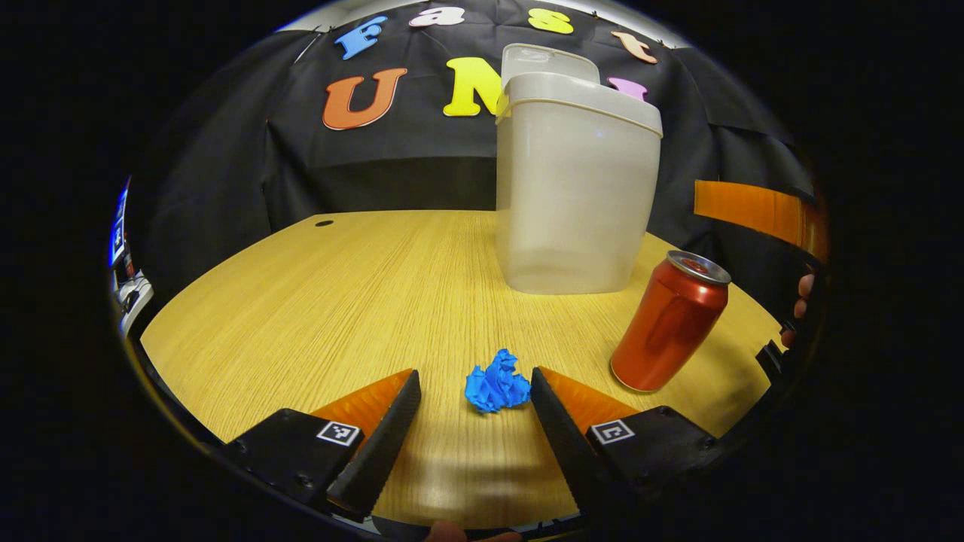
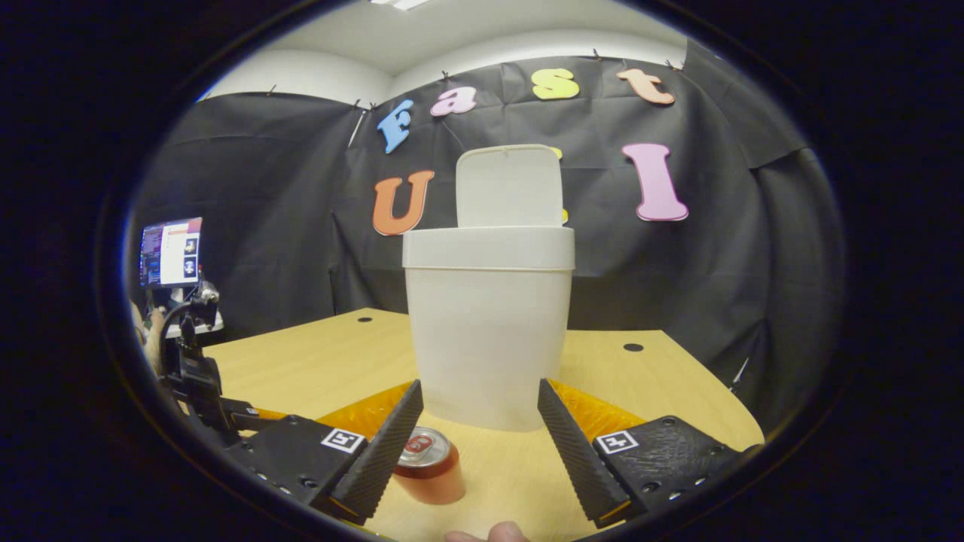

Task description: Press the lid of the desktop garbage bin to open it, pick up the crumpled paper on the desktop and throw it into the bin, then pick up the pop can on the desktop and drop it into the bin, and finally close the garbage bin lid.

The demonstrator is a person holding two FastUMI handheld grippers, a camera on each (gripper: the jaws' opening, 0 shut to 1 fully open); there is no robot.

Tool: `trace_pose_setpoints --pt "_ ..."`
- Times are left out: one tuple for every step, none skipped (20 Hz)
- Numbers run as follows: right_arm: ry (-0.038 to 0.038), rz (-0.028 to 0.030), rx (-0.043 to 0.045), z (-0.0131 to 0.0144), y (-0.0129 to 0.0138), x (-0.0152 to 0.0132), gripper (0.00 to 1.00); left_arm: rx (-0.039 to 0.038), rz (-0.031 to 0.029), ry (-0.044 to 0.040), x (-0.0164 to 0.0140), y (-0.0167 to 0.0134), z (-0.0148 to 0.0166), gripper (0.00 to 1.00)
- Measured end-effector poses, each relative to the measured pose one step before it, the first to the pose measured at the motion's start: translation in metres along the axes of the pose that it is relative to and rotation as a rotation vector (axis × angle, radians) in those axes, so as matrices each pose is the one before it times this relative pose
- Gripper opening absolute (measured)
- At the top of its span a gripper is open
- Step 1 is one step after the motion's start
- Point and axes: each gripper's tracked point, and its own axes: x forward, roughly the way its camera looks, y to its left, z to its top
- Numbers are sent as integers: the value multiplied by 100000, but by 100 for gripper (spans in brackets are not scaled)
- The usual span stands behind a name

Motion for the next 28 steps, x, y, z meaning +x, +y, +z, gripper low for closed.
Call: trace_pose_setpoints --pt "474 198 66 -239 31 -106 95 261 227 1230 128 -86 -279 93" --pt "356 91 232 -158 -19 -32 98 315 422 785 125 -32 -219 89" --pt "318 20 326 -142 -68 21 98 666 726 2 -53 64 -54 87" --pt "51 77 434 -25 -71 -53 98 510 386 -384 85 177 171 83" --pt "266 78 416 -204 72 -138 98 -535 104 100 -18 126 16 80" --pt "325 185 517 -144 27 -56 98 -601 901 278 -61 240 0 71" --pt "334 154 575 -165 89 -30 95 -170 572 102 110 95 -50 67" --pt "332 -15 532 -137 9 -50 98 -77 322 -267 79 65 63 61" --pt "351 0 452 -144 -12 -11 95 -712 595 -51 -23 178 -17 59" --pt "348 230 235 -162 64 -34 95 -1225 510 -159 65 160 101 49" --pt "396 121 7 -255 104 -57 95 -1094 319 -71 83 91 4 46" --pt "396 1 103 -150 77 -35 95 -951 427 -394 54 117 159 41" --pt "348 255 344 -229 136 -61 95 -576 662 -521 57 277 237 43" --pt "203 364 487 -107 185 -36 95 -397 408 -719 74 169 270 33" --pt "131 28 141 -109 194 -108 95 -446 -553 -980 -226 156 489 31" --pt "-57 -223 -218 16 103 -103 95 -251 -536 -1138 -106 28 529 28" --pt "-113 -367 -209 -115 40 -146 95 -46 -180 -1463 -74 38 503 27" --pt "74 -61 84 -121 65 -93 95 -51 -189 -1531 -48 -30 590 27" --pt "226 22 484 -257 222 -45 95 -321 -187 -1646 -50 101 584 26" --pt "375 80 485 -248 153 -63 95 -515 -55 -1376 -136 94 581 25" --pt "692 -216 823 -325 246 -13 95 -257 301 -1606 -195 108 647 25" --pt "269 -266 1211 -208 153 -116 97 -78 741 -1924 -158 145 752 25" --pt "3 -347 696 -185 215 -130 95 28 525 -2029 -152 67 739 25" --pt "158 -368 -306 -200 208 -42 95 -66 444 -1778 -176 19 667 25" --pt "213 -417 -868 -296 247 -117 95 -66 185 -1529 -204 19 599 25" --pt "-397 -201 -464 -40 140 -43 95 -35 -26 -1388 -122 -7 682 25" --pt "6 -51 -666 -181 168 -21 96 -90 -30 -1529 19 -98 864 25" --pt "-256 770 -426 32 356 -74 94 -128 -199 -1473 -57 -205 681 25"
